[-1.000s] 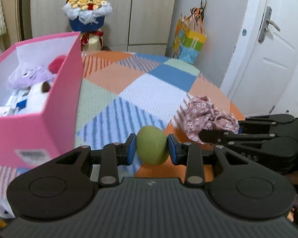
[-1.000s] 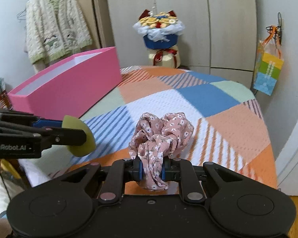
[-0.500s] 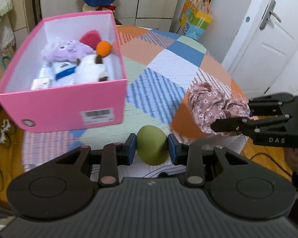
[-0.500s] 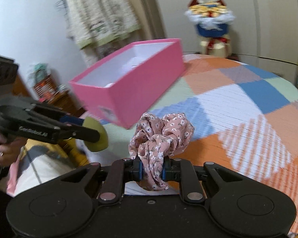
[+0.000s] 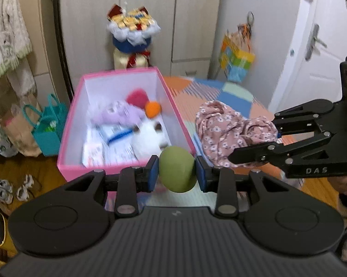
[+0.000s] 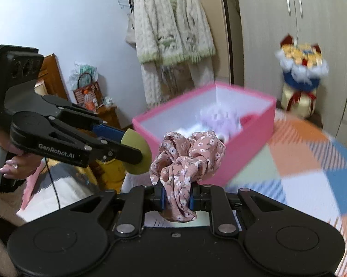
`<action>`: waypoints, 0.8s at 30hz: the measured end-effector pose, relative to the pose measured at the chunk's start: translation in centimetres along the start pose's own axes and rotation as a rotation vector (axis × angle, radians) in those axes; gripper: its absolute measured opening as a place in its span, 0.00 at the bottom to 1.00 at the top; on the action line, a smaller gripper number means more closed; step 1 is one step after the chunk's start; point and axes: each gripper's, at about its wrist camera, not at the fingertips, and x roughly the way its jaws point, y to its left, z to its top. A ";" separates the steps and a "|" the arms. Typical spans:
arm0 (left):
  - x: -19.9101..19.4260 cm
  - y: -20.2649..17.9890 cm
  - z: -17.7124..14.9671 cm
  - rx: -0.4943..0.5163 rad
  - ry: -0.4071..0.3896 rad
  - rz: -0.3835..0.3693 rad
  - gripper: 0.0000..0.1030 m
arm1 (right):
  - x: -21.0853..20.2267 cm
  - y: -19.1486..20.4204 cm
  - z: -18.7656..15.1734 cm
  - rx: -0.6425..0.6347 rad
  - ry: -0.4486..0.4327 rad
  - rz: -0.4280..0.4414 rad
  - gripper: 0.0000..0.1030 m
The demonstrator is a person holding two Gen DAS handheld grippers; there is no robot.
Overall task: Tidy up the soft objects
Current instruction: 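Carry the green sponge and pink scrunchie over the pink box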
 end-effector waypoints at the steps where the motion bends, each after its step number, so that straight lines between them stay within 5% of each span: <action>1: 0.2 0.5 0.6 -0.007 -0.011 0.000 0.32 | 0.5 -0.1 0.7 -0.006 -0.012 -0.007 0.21; 14: 8.1 6.6 7.5 -0.066 -0.080 0.106 0.33 | 8.8 -4.0 7.3 -0.067 -0.072 -0.051 0.23; 19: 13.0 9.8 9.4 -0.147 -0.019 0.151 0.33 | 13.3 -6.4 9.6 -0.090 -0.012 -0.084 0.23; 24: 17.4 11.0 10.5 -0.119 0.064 0.199 0.33 | 17.3 -8.6 10.3 -0.120 0.075 -0.095 0.23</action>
